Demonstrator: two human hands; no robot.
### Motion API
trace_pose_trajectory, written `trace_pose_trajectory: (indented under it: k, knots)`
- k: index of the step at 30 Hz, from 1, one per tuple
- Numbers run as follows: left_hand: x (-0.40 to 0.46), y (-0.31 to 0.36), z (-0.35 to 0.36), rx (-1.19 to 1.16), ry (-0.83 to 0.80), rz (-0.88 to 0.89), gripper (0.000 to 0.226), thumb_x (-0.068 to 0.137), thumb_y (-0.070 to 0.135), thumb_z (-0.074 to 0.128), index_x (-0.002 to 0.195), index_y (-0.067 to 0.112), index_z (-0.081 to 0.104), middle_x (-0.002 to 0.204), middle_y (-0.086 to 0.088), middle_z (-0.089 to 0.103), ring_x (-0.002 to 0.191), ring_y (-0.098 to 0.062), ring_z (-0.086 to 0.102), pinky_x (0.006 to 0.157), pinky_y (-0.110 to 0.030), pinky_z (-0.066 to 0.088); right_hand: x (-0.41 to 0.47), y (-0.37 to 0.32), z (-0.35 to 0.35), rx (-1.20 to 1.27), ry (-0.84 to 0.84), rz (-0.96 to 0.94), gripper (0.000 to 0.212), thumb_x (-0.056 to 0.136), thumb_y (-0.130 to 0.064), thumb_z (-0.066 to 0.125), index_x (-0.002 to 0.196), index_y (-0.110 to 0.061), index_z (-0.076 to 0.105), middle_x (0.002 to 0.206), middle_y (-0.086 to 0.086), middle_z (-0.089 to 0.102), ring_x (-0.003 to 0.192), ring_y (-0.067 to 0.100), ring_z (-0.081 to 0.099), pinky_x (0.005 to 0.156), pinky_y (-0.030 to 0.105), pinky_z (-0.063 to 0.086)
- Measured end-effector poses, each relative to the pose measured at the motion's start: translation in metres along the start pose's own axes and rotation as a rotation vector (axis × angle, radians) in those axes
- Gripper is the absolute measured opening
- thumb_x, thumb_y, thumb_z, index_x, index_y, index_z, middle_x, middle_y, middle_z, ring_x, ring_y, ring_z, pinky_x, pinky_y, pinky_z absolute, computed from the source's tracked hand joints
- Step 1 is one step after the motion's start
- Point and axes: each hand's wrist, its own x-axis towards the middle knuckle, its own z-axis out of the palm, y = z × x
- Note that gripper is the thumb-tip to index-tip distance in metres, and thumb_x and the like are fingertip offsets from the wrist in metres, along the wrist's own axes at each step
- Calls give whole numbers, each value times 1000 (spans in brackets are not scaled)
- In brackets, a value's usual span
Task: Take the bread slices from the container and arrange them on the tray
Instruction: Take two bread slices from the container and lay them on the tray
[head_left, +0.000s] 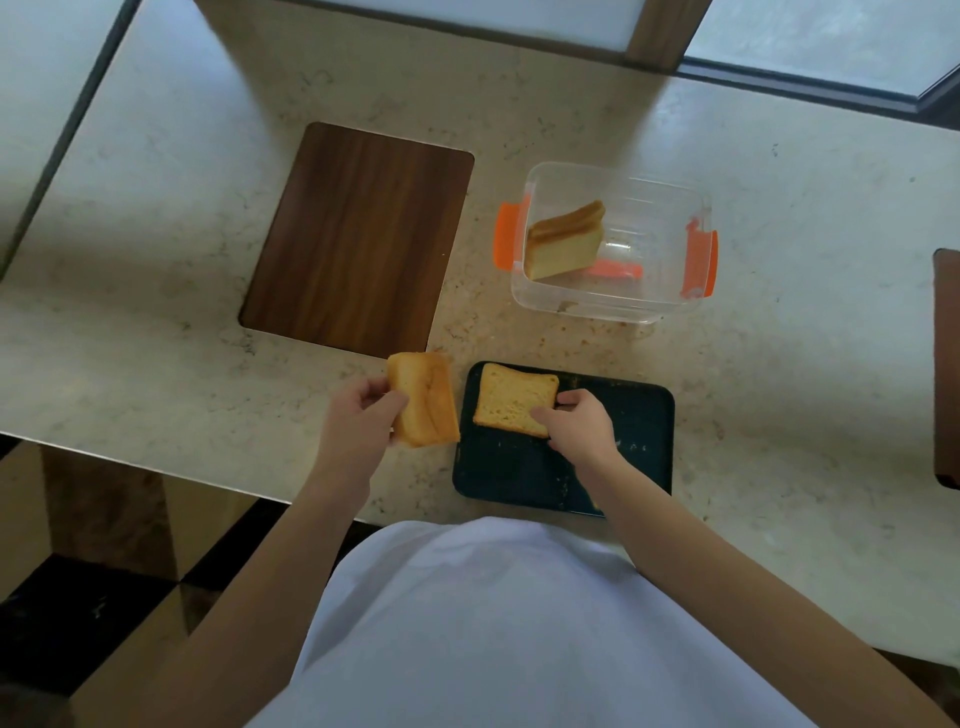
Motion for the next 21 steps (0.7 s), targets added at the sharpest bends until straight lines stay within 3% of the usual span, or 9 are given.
trace_pose_trajectory:
  k: [5, 15, 21]
  knots:
    - [0, -5, -4, -12, -10, -6, 20, 96, 19, 61, 115, 16, 66, 108, -9, 70, 101, -27, 67, 90, -51, 57, 0, -4, 5, 0, -12, -27, 53, 86, -22, 73, 134, -13, 54, 123, 5, 60, 102, 23, 62, 92, 47, 57]
    - [-2, -24, 2, 34, -65, -42, 24, 94, 15, 62, 118, 13, 65, 107, -8, 71, 101, -26, 68, 83, -43, 59, 3, -3, 7, 37, -41, -8, 50, 85, -21, 74, 130, -15, 56, 111, 3, 60, 98, 20, 61, 92, 46, 57]
    - [-5, -31, 12, 19, -128, -75, 22, 93, 11, 63, 115, 13, 66, 107, -10, 71, 100, -26, 69, 85, -47, 60, 2, 6, 6, 40, -47, 42, 38, 89, -20, 69, 125, -15, 58, 97, 1, 62, 83, 16, 64, 87, 45, 60]
